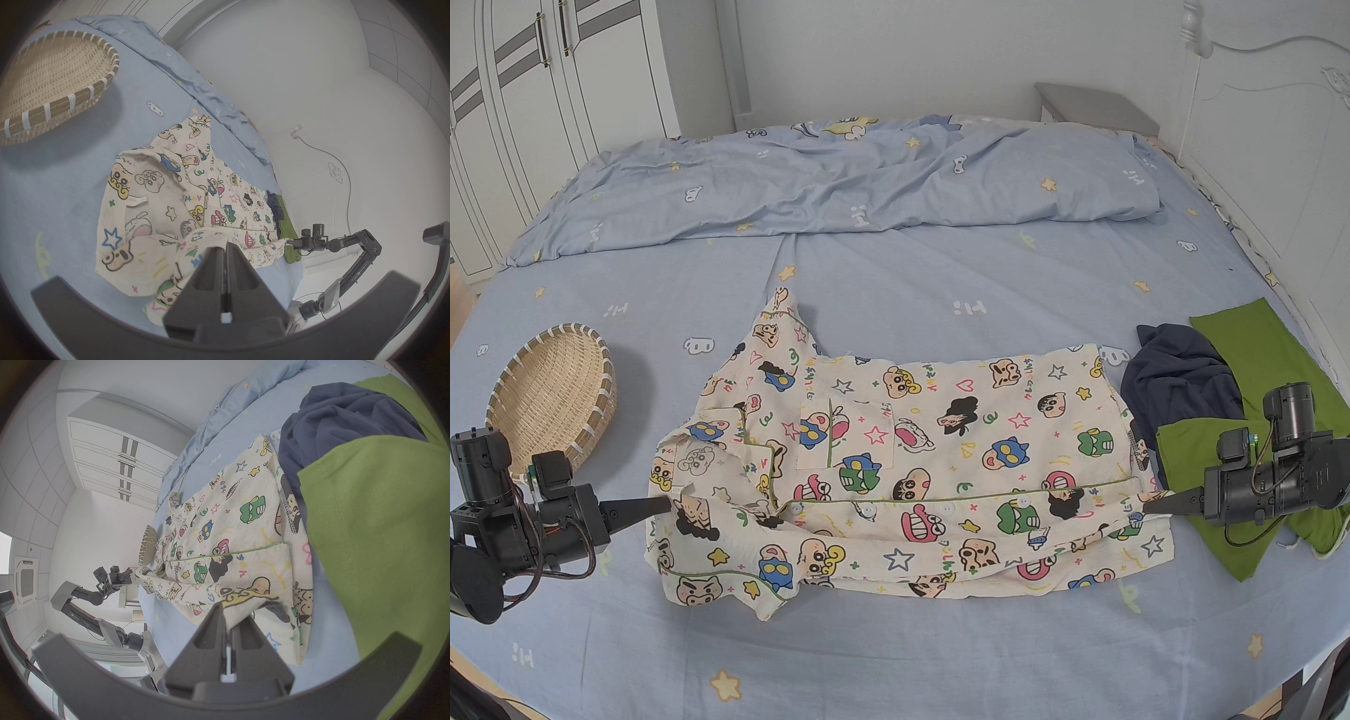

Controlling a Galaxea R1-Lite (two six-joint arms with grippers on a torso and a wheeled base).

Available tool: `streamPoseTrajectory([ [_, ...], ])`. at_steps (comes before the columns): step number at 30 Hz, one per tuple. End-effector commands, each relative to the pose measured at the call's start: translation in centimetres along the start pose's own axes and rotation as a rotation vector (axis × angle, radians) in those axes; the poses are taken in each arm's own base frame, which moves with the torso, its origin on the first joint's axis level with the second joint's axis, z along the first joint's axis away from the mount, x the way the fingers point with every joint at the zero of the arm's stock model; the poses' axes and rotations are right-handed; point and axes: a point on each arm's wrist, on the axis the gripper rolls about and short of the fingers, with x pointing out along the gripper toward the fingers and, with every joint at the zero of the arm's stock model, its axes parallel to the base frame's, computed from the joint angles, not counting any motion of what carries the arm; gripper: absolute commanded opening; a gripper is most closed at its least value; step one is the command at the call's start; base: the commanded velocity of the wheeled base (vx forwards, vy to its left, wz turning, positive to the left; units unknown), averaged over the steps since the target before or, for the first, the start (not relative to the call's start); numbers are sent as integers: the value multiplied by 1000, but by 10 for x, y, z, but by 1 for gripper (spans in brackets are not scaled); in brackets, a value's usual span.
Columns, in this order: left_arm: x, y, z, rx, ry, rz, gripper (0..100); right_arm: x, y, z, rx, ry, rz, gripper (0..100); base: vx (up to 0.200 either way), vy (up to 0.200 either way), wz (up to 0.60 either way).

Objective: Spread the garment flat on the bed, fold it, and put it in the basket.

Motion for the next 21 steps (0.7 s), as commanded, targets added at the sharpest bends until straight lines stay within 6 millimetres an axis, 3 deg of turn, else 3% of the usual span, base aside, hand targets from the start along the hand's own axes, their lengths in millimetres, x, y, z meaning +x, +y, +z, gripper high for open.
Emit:
streamPoseTrajectory([
  [1, 5, 13, -2, -27, 3, 26, 0, 3, -3, 1, 7, 4, 0, 0, 0, 0, 0],
  [11, 11, 16, -1, -25, 9, 20, 0, 3, -4, 1, 6, 3, -1, 0, 0, 0, 0],
  [12, 11, 16, -1, -26, 11, 19, 100, 3, -4, 0, 9, 6, -2, 0, 0, 0, 0],
  [14, 12, 17, 0, -26, 13, 18, 100, 3, -4, 0, 7, 6, -1, 0, 0, 0, 0],
  [15, 13, 17, 0, -26, 14, 17, 100, 4, -5, 0, 11, 10, 1, 100, 0, 0, 0],
  [21, 17, 22, 2, -31, 13, 18, 100, 7, -9, -2, 25, 21, 2, 100, 0, 0, 0],
])
